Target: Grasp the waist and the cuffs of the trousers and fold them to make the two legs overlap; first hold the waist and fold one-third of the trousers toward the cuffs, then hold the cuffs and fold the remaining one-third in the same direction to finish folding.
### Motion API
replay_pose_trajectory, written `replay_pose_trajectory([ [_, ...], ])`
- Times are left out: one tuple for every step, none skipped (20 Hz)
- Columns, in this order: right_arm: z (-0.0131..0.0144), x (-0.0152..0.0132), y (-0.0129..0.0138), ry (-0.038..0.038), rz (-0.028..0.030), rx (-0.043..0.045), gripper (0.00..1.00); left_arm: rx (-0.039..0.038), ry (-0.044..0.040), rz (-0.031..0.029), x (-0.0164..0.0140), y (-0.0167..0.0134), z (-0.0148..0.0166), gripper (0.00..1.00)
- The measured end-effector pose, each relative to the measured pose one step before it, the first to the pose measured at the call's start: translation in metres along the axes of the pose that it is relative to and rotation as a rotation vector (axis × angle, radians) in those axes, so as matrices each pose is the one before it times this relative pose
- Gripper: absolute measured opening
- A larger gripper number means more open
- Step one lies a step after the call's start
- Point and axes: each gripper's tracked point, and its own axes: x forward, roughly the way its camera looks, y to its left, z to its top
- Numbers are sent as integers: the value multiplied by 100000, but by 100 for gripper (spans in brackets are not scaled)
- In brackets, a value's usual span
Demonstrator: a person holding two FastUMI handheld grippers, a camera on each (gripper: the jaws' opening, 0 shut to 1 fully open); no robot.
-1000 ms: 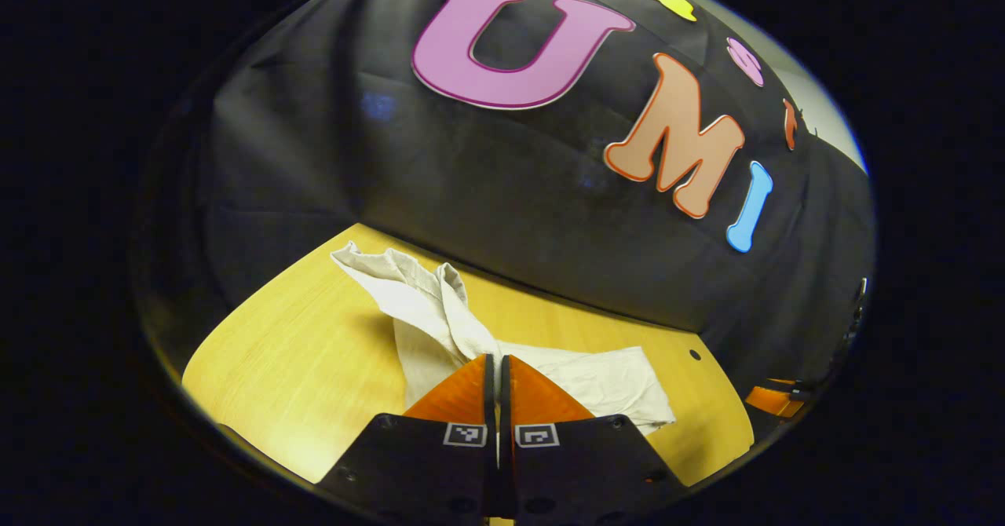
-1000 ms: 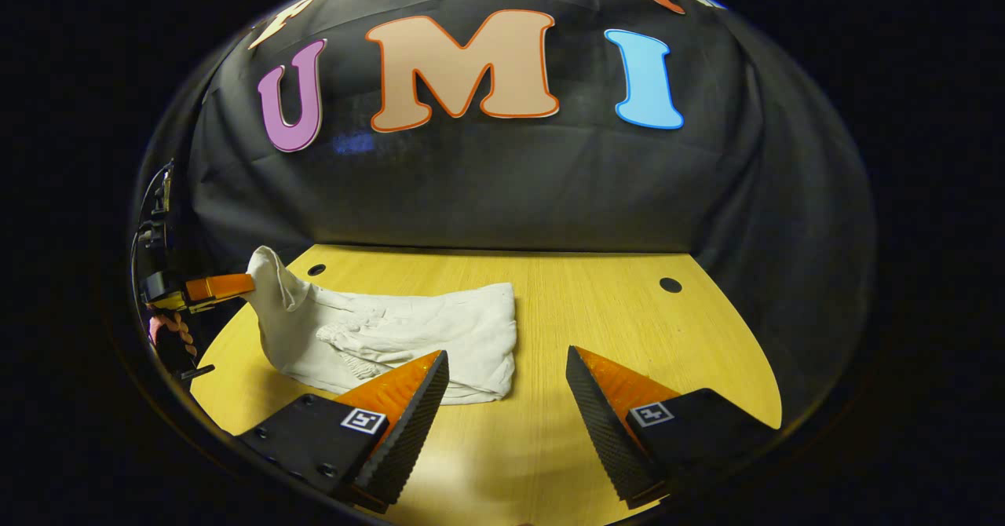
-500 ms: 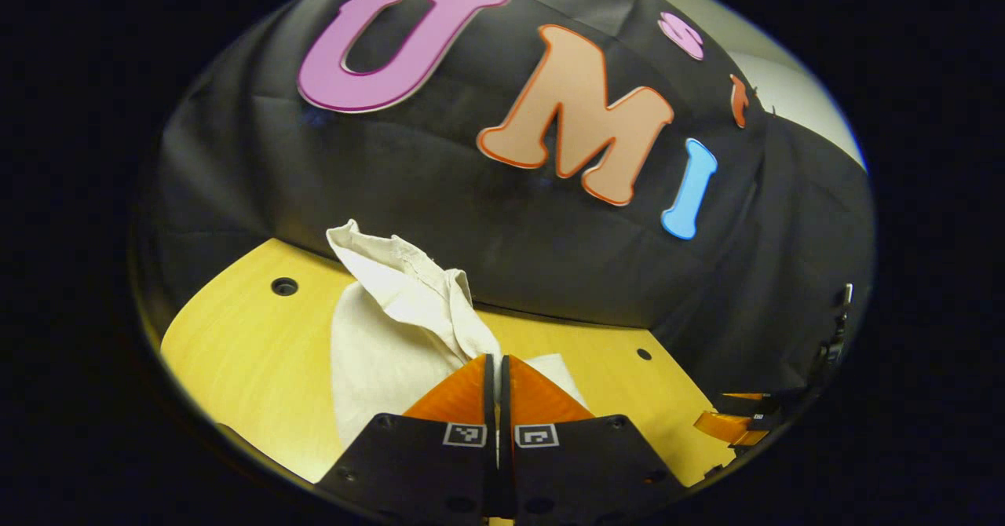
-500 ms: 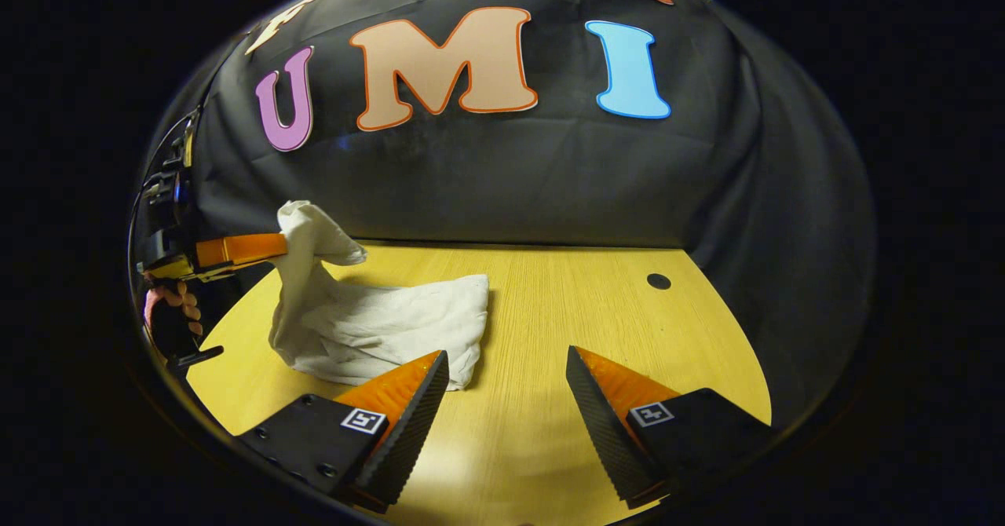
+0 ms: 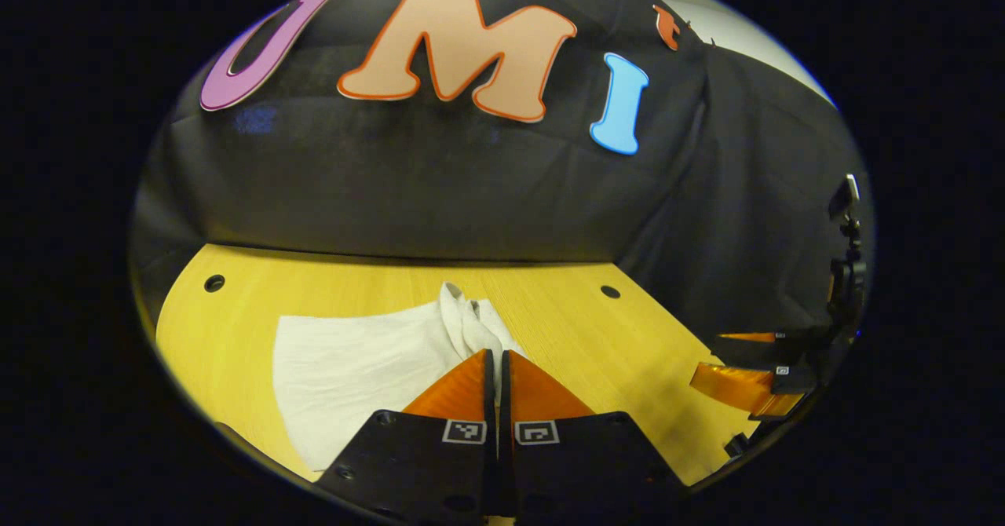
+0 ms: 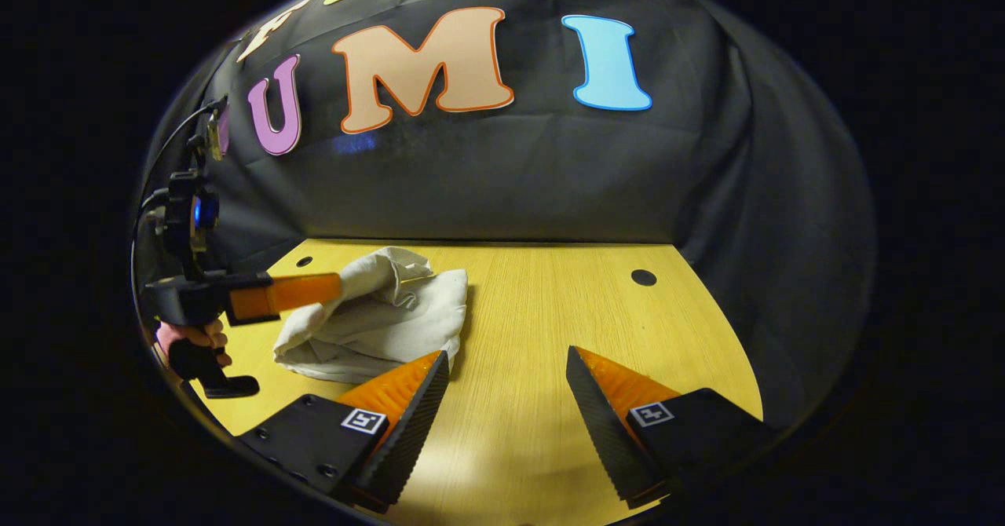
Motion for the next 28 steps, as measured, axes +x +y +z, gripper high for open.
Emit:
replay_pose_trajectory([
  [-215,-87,-240,321,-52,-64,92,359,2389,-481,565,-458,-1127,0],
  [-223,3,-207,235,-62,-57,92,627,2172,-289,664,-366,-1099,0],
  [-90,-61,-197,262,-130,-48,92,1103,2353,69,501,-234,-1000,0],
  [-108,-61,-140,-48,-7,-39,97,1211,2088,-110,473,-283,-895,0],
  [-40,-64,-106,-21,56,78,97,958,1874,-959,405,-293,-693,1],
  [26,-165,-45,-114,46,198,97,794,1779,-708,444,-490,-684,5],
  [-7,-135,58,-139,30,89,97,323,1418,-1415,74,-505,-343,8],
  [-11,-9,25,-294,119,48,97,-739,824,-2932,105,-814,-338,30],
  [142,-71,191,-516,480,14,97,502,-670,1528,-45,122,70,65],
  [188,-97,247,-810,494,-118,97,624,-328,234,-201,-147,431,100],
  [140,-32,321,-805,479,-565,92,1074,-1039,1323,-322,385,46,99],
  [203,-157,338,-1034,303,-953,97,678,-1221,289,-529,40,423,97],
  [213,-48,420,-1054,168,-1181,97,226,-1104,515,-409,141,418,96],
  [227,-138,453,-945,211,-1047,97,408,-828,751,-570,278,462,96],
  [310,-118,543,-1098,577,-765,97,339,-850,1652,-953,821,465,96],
  [291,86,682,-914,853,-487,96,165,-914,1462,-1021,931,424,96],
  [232,-237,691,-1058,1129,5,96,-307,-1318,1386,-1325,1186,361,96],
  [546,-292,1018,-1853,2008,703,97,-626,-1311,1226,-943,810,376,99],
  [796,-62,1116,-2672,2092,735,97,-384,-993,1384,-1012,820,405,96],
  [842,-193,918,-3047,985,572,97,-105,-869,1886,-980,1068,63,96],
  [534,-146,856,-2331,1065,307,96,49,-1032,1612,-1035,999,181,96],
  [526,-201,749,-1900,157,448,96,-349,-977,1182,-1244,973,171,96],
  [378,-381,667,-1274,217,1048,96,-591,-1100,1062,-1217,767,193,96],
  [241,-302,627,-825,236,1414,96,-448,-1079,1483,-1053,738,261,95],
  [334,-433,419,-976,-131,1674,92,-559,-536,1339,-969,760,80,95],
  [420,-434,332,-969,-454,1833,92,-576,-444,1484,-1095,743,3,95],
  [375,-420,375,-1064,-248,2001,97,-807,-103,947,-738,645,-178,95],
  [219,-551,366,-1113,-215,1389,97,-1030,-33,985,-603,398,-182,96],
])
